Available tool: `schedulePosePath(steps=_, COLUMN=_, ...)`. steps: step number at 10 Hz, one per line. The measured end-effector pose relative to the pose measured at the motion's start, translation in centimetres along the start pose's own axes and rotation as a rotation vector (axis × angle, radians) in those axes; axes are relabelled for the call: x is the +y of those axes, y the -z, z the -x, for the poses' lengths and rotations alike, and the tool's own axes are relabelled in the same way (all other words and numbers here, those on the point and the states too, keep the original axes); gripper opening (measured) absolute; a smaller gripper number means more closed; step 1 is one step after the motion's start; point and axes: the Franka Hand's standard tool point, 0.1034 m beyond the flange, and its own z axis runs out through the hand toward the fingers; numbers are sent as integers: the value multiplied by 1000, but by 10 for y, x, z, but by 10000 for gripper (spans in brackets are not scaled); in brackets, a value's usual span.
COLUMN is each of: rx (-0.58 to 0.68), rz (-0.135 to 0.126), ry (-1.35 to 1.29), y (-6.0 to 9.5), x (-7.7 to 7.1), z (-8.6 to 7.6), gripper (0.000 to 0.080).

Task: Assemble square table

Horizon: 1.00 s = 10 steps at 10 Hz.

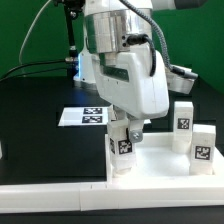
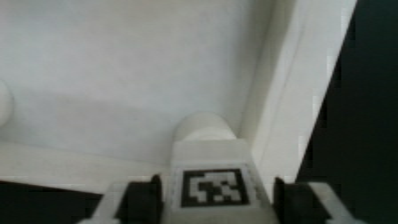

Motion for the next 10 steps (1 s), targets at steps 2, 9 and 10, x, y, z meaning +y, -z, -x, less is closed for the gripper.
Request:
schedulePosePath(steps=2, rx=-10, rz=14, ry=283, y=1, x=-1, z=-1, gripper=570)
schedulePosePath(steps=9, rx=1, rz=33, ry=1194, y=5, x=-3, z=-7, gripper=649)
schedulePosePath(steps=10, rx=2, rz=41, ry=1262, y=5, x=-4, z=-5, gripper=649)
